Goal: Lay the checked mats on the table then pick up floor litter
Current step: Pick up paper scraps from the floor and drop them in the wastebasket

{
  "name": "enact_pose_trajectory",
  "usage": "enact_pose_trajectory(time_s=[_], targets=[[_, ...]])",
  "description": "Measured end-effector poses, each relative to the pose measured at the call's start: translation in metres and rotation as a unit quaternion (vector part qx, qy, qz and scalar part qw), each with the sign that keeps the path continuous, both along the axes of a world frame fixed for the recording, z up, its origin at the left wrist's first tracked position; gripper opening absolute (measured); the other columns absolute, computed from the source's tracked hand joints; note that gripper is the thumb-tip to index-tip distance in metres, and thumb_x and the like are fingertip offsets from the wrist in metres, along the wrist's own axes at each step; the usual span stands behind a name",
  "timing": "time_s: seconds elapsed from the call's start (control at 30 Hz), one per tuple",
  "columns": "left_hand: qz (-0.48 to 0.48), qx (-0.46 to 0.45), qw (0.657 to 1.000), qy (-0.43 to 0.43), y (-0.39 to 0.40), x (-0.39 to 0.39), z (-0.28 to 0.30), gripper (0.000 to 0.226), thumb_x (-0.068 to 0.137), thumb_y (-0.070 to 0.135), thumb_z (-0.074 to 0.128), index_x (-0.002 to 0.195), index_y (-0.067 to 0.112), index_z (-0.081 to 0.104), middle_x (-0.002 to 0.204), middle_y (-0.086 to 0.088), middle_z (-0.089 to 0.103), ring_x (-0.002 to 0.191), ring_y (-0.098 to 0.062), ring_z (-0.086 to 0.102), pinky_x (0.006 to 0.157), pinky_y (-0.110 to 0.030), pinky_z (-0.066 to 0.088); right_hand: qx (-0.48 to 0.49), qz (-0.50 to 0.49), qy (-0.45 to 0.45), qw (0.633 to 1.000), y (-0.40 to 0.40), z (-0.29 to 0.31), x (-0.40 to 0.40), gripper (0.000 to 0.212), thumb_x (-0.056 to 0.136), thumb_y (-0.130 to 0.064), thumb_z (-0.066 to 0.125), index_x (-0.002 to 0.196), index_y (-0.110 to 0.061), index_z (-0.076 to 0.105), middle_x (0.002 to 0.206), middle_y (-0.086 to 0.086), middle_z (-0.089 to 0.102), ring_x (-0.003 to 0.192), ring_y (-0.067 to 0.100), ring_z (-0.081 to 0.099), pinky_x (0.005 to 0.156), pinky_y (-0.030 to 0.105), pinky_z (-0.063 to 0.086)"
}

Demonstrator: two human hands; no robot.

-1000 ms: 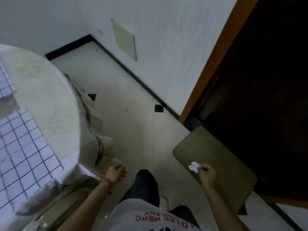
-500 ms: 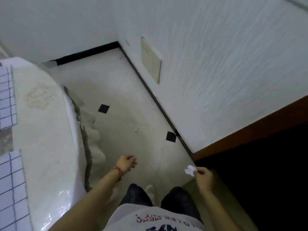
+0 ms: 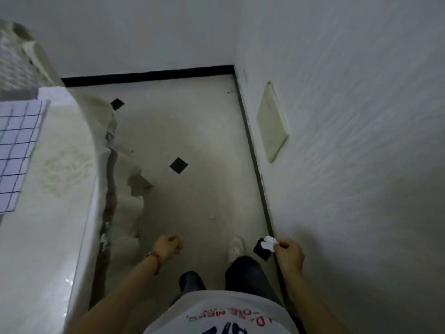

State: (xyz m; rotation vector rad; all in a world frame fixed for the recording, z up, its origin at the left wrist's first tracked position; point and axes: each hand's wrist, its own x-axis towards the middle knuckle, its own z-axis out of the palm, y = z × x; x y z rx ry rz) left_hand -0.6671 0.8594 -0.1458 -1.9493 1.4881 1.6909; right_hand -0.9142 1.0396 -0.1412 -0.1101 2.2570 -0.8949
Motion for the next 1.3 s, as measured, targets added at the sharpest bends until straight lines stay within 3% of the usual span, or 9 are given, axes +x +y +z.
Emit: enact_pose_trajectory(time_s=[0.27,0.4,0.5,0.6,0.73,0.97,1.07,1.2,1.3], targets=[[0.017,0.011,0.999,-0.039,-0.061,-0.051,-0.037,0.027,0.094,0.011,0.045,0.113,-0.004,0.056,0.093,-0.018,0.062,0.062,-0.013,0.053,0.047,-0.009,0.043,0.039,0.116,0.008,0.992,-0.123,-0.040,-0.099,0.020,0.084,0.001,0.052,0.097,0.001,0.067,0.105,0.018,0.067,0.089,0.027,0.059,0.075,0.024,0.040],[0.000,0.038,0.998,-0.056,-0.086,-0.066,-0.097,0.032,0.092,0.013,0.048,0.118,-0.003,0.056,0.098,-0.018,0.066,0.085,-0.024,0.059,0.087,-0.036,0.052,0.052,0.122,0.007,0.991,-0.169,-0.094,-0.115,0.023,0.083,0.001,0.052,0.100,0.000,0.067,0.104,0.019,0.066,0.090,0.026,0.058,0.076,0.025,0.039],[-0.042,0.058,0.995,-0.073,-0.103,-0.082,-0.153,0.032,0.092,0.015,0.046,0.121,0.002,0.054,0.105,-0.018,0.066,0.091,-0.024,0.059,0.085,-0.030,0.046,0.075,0.095,-0.007,0.993,-0.184,-0.153,-0.116,0.020,0.082,-0.001,0.054,0.097,-0.003,0.068,0.102,0.018,0.067,0.087,0.025,0.058,0.074,0.025,0.041],[-0.057,0.070,0.993,-0.079,-0.117,-0.100,-0.233,0.033,0.091,0.012,0.048,0.122,-0.001,0.052,0.110,-0.024,0.063,0.090,-0.024,0.056,0.085,-0.034,0.046,0.106,0.127,-0.026,0.986,-0.192,-0.225,-0.112,0.017,0.084,-0.002,0.053,0.094,-0.002,0.067,0.093,0.015,0.065,0.077,0.023,0.054,0.058,0.025,0.044],[-0.122,0.070,0.983,-0.114,-0.127,-0.120,-0.339,0.038,0.090,0.016,0.051,0.127,0.007,0.050,0.117,-0.019,0.061,0.108,-0.032,0.057,0.094,-0.034,0.044,0.130,0.162,-0.049,0.977,-0.193,-0.322,-0.104,0.019,0.084,-0.001,0.053,0.097,-0.002,0.067,0.101,0.015,0.067,0.086,0.022,0.056,0.075,0.027,0.045],[-0.240,0.008,0.963,-0.122,-0.137,-0.138,-0.512,0.052,0.088,0.020,0.056,0.137,0.017,0.038,0.136,-0.018,0.041,0.121,-0.033,0.047,0.104,-0.038,0.039,0.135,0.128,-0.070,0.980,-0.187,-0.467,-0.111,0.016,0.085,-0.002,0.057,0.096,-0.006,0.067,0.089,0.008,0.064,0.086,0.023,0.058,0.082,0.032,0.048],[-0.242,-0.008,0.964,-0.113,-0.133,-0.147,-0.569,0.060,0.085,0.019,0.061,0.139,0.017,0.034,0.138,-0.017,0.037,0.122,-0.033,0.046,0.103,-0.036,0.038,0.138,0.116,-0.067,0.981,-0.183,-0.511,-0.119,0.013,0.084,-0.005,0.060,0.095,-0.008,0.066,0.076,-0.001,0.060,0.084,0.026,0.060,0.083,0.035,0.051],[-0.225,-0.036,0.970,-0.087,-0.120,-0.163,-0.629,0.062,0.082,0.010,0.062,0.138,0.020,0.036,0.129,-0.016,0.040,0.113,-0.034,0.049,0.092,-0.036,0.045,0.155,0.125,-0.049,0.979,-0.177,-0.558,-0.124,0.017,0.081,-0.002,0.062,0.097,-0.004,0.067,0.083,0.007,0.062,0.083,0.028,0.062,0.084,0.038,0.052],[-0.177,-0.095,0.975,-0.097,-0.112,-0.170,-0.660,0.032,0.088,0.014,0.053,0.120,0.014,0.051,0.103,-0.010,0.047,0.096,-0.031,0.053,0.071,-0.030,0.042,0.169,0.131,-0.046,0.976,-0.178,-0.586,-0.124,0.016,0.081,-0.001,0.061,0.096,-0.003,0.067,0.083,0.009,0.062,0.084,0.030,0.062,0.084,0.038,0.052]])
